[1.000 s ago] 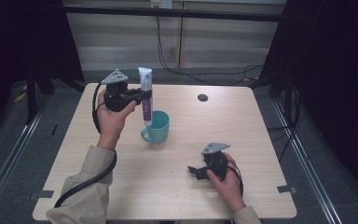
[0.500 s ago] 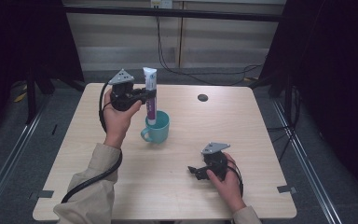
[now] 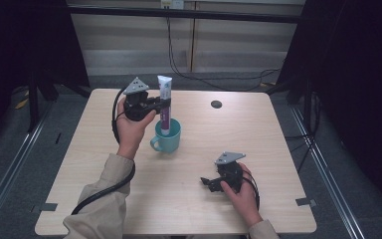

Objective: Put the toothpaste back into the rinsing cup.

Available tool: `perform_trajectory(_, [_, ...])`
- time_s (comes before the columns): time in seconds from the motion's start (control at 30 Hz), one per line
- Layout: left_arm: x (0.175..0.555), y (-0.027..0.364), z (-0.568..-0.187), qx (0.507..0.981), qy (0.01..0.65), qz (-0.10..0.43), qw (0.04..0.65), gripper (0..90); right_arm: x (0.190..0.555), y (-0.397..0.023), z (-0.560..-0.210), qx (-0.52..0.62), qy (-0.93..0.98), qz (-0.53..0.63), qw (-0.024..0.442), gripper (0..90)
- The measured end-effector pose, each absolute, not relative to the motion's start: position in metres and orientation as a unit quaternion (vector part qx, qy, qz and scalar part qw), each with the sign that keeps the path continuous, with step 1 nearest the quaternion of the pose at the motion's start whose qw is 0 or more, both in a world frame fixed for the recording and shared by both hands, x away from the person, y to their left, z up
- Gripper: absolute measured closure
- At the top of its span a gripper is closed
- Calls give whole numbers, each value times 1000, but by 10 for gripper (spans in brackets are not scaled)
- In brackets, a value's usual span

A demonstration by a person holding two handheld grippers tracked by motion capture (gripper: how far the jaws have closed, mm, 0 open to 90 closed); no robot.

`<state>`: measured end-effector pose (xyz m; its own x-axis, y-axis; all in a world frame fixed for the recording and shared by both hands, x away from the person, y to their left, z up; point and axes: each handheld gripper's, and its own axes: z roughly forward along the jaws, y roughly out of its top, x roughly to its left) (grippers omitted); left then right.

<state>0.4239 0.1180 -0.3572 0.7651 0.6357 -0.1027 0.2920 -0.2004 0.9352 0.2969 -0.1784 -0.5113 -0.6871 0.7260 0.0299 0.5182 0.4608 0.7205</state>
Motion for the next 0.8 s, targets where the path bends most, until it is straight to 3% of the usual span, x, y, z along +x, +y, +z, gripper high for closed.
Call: perform_trajectory(0.8, [426,116,-389,759,330,162,537,759,297,-178,-511,369,842,366,141,132])
